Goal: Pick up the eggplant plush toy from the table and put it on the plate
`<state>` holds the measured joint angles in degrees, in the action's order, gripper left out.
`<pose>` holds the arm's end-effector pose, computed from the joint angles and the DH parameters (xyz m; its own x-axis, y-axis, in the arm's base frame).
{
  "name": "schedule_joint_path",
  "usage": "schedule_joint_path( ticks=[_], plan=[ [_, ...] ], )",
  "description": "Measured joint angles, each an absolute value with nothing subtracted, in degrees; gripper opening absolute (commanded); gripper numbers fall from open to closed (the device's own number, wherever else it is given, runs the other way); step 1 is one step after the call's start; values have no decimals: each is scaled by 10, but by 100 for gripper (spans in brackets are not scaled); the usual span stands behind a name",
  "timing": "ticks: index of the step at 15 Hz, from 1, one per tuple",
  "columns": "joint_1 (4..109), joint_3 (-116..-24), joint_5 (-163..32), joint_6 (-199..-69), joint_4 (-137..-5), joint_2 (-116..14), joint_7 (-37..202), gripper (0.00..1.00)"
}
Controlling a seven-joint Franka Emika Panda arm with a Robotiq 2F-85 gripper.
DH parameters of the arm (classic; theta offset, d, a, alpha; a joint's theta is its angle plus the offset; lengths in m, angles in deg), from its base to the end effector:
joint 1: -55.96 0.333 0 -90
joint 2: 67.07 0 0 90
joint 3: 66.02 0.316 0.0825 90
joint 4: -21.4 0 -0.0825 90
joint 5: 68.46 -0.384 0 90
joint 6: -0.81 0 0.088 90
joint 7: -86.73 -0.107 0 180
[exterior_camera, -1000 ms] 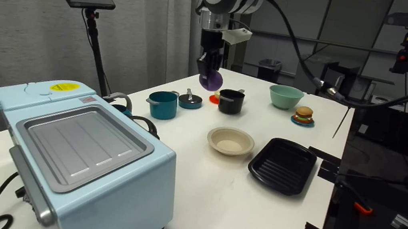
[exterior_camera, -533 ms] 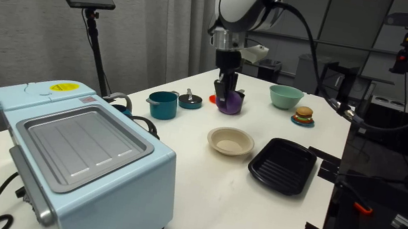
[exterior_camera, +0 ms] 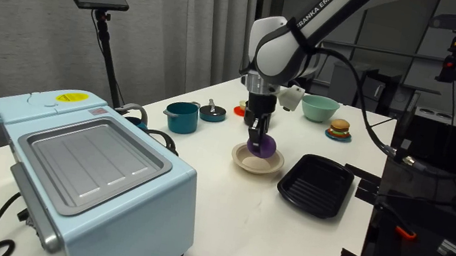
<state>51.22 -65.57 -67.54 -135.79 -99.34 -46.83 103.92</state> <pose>0.5705 -0.0430 0.2411 0.9692 0.2346 -0.0752 0.2341 -0.9721 -0.0155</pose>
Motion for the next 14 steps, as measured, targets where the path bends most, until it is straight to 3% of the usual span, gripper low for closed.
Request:
schedule_joint_path(
  ticks=[2,3,5,11,14],
  plan=[
    [510,-657,-675,-1371,-994,-456,1048,10],
    [510,-658,-672,-1379,-994,-451,1052,47],
    [508,-663,-659,-1391,-992,-444,1058,55],
    [500,-668,-654,-1398,-981,-439,1076,99],
    [500,-658,-659,-1398,-973,-444,1078,100]
  ],
)
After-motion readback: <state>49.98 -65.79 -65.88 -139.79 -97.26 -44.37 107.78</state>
